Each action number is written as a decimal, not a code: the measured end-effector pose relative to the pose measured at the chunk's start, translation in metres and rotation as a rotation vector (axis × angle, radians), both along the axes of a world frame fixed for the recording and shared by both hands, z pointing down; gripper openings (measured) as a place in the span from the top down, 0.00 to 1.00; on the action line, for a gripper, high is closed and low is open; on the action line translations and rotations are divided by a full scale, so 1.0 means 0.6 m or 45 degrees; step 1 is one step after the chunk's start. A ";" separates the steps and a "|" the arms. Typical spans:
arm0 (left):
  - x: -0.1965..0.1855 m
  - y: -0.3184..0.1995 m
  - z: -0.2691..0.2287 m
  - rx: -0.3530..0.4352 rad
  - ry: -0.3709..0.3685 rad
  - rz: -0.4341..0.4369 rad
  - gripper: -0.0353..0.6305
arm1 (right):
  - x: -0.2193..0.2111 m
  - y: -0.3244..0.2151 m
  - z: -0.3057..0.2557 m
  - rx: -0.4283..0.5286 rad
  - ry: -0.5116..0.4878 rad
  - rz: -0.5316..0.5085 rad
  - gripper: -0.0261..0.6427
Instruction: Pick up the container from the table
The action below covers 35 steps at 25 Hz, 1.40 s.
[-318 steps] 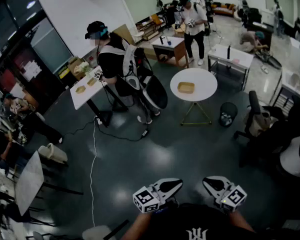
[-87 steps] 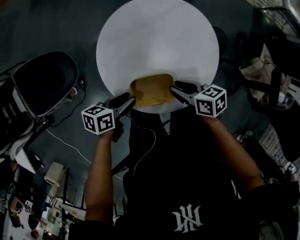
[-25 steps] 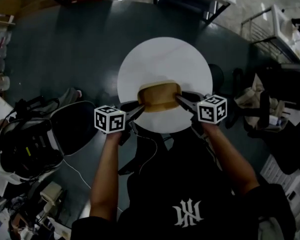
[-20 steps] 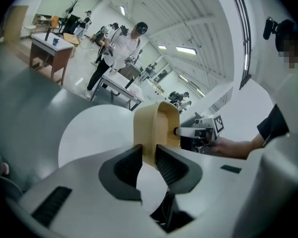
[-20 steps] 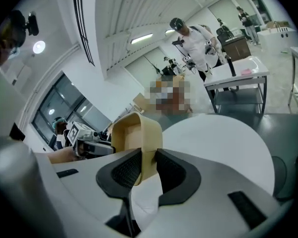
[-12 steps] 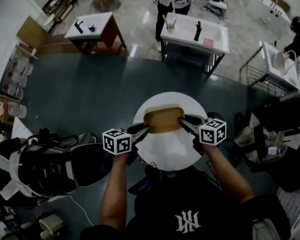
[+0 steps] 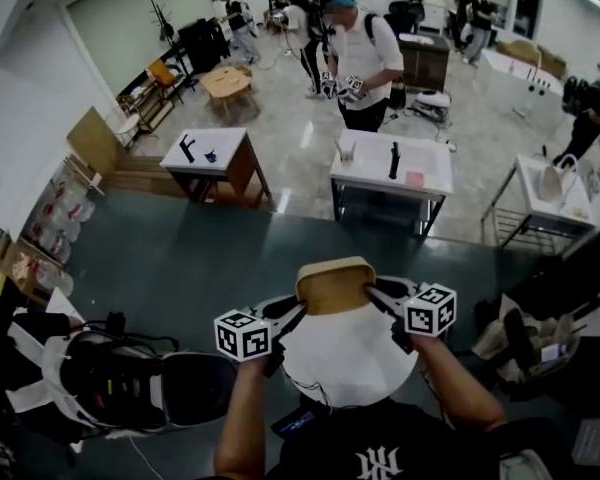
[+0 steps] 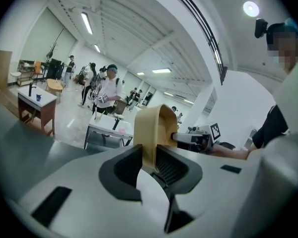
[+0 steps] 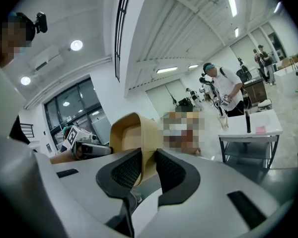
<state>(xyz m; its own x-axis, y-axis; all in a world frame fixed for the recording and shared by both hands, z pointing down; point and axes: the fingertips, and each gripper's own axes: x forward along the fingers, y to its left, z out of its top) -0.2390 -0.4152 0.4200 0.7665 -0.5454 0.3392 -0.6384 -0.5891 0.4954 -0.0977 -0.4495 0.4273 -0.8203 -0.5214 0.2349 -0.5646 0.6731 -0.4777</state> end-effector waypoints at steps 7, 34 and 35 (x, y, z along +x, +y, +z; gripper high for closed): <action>0.031 0.019 -0.085 0.133 -0.035 0.002 0.82 | 0.031 0.023 -0.105 0.180 0.016 0.000 0.80; 0.117 0.022 -0.326 0.572 -0.131 0.033 0.82 | 0.115 0.034 -0.364 0.657 -0.070 0.015 0.80; 0.119 0.022 -0.331 0.583 -0.132 0.034 0.82 | 0.118 0.035 -0.369 0.669 -0.065 0.013 0.80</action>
<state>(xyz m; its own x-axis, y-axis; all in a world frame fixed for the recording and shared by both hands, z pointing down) -0.1675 -0.4018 0.2212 0.7569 -0.6374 0.1439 -0.6526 -0.7489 0.1154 -0.0270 -0.4282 0.2059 -0.8179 -0.5664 -0.1005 -0.5575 0.8236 -0.1047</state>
